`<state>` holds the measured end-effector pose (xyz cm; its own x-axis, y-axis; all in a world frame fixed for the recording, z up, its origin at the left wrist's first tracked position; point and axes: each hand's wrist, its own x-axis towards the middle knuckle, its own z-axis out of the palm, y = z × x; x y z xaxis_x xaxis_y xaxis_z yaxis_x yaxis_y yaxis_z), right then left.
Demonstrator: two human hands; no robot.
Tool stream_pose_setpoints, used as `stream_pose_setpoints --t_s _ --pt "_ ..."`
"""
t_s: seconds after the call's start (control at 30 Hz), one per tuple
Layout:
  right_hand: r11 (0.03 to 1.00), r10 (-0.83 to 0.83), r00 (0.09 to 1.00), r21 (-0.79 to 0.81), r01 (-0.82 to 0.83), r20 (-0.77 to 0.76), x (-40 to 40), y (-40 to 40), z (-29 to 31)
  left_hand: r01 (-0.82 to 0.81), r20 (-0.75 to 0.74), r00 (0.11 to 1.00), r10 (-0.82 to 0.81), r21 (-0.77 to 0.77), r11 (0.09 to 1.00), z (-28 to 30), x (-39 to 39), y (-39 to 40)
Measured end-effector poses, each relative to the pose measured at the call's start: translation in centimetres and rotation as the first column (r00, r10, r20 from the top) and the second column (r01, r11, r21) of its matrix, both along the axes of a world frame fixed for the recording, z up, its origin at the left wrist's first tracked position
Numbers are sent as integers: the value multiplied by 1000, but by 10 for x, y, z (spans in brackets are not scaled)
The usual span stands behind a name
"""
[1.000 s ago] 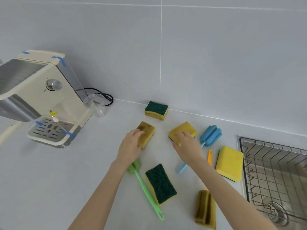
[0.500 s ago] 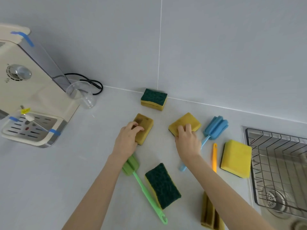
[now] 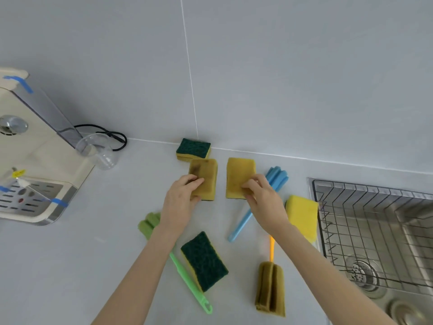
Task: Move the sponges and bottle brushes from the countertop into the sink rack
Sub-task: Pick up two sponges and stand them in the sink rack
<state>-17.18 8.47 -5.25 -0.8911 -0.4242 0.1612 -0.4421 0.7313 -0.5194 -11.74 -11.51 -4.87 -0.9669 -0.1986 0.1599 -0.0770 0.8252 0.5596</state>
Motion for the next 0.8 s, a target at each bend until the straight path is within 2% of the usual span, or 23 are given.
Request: stream_pose_setpoints --t_s 0.47,0.67,0.8 --pt "981 -182 983 -63 184 33 24 190 7 144 6 989 -145 102 984 0 -11 201" --pt "968 -248 969 -41 248 11 3 272 6 182 3 983 -183 99 978 -4 -37 286" --pt "963 -268 962 7 268 48 -9 310 -11 210 56 975 -214 74 975 -23 -50 329"
